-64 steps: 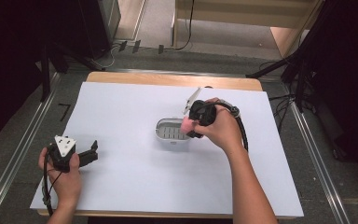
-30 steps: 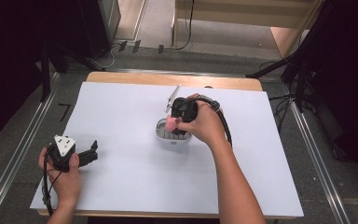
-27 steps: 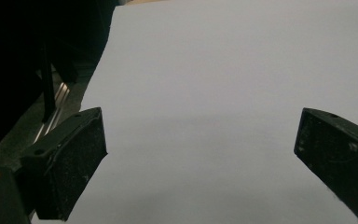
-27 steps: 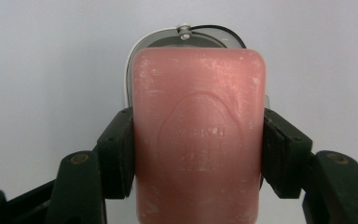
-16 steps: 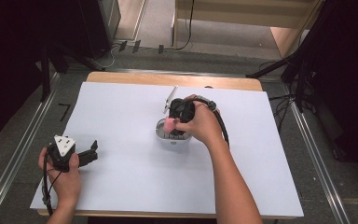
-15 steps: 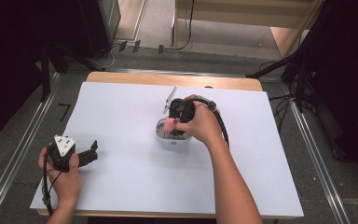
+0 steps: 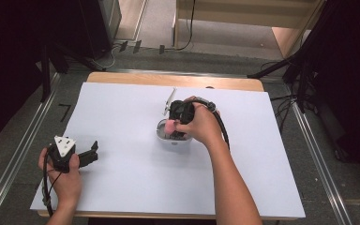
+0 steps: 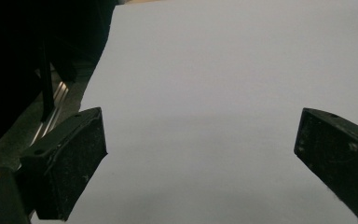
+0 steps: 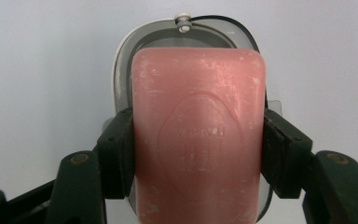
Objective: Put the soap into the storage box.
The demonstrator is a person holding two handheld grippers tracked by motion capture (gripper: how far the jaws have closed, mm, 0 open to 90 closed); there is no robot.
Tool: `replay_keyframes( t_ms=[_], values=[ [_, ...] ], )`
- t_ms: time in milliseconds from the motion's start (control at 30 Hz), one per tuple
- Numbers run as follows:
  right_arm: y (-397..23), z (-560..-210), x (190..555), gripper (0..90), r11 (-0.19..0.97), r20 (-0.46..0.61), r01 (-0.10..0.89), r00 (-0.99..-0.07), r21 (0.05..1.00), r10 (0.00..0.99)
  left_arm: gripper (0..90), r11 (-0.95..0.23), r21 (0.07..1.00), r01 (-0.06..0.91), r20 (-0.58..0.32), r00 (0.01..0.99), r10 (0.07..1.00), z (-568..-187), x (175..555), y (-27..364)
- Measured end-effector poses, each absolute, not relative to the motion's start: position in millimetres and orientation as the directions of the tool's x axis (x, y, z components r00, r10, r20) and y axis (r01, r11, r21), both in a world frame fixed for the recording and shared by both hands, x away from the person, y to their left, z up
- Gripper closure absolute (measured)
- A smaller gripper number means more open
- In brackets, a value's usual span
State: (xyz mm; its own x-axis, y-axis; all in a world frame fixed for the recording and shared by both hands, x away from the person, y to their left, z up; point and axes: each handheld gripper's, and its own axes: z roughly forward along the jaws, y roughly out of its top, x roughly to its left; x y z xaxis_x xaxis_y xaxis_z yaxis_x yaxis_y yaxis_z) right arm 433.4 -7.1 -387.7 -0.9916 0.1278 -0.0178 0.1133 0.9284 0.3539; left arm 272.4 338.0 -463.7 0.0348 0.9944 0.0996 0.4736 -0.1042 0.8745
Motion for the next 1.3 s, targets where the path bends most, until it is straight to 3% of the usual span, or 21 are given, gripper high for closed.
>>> replay_keyframes(
  t_ms=[533,933,1300],
  values=[
    [-6,-395,433,38.4,0.948,0.006,0.122,-0.992,0.294,0.126,2.4,-0.108,0.873,0.475,0.103,0.037,0.994,-464,272,338],
    [-22,-378,429,40.7,0.907,-0.018,0.151,-0.985,0.392,0.172,2.4,-0.112,0.872,0.476,0.107,0.037,0.994,-464,273,338],
    [-63,-375,415,33.8,0.824,0.003,0.249,-0.958,0.509,0.288,2.4,-0.114,0.873,0.474,0.11,0.037,0.993,-464,273,337]
  ],
)
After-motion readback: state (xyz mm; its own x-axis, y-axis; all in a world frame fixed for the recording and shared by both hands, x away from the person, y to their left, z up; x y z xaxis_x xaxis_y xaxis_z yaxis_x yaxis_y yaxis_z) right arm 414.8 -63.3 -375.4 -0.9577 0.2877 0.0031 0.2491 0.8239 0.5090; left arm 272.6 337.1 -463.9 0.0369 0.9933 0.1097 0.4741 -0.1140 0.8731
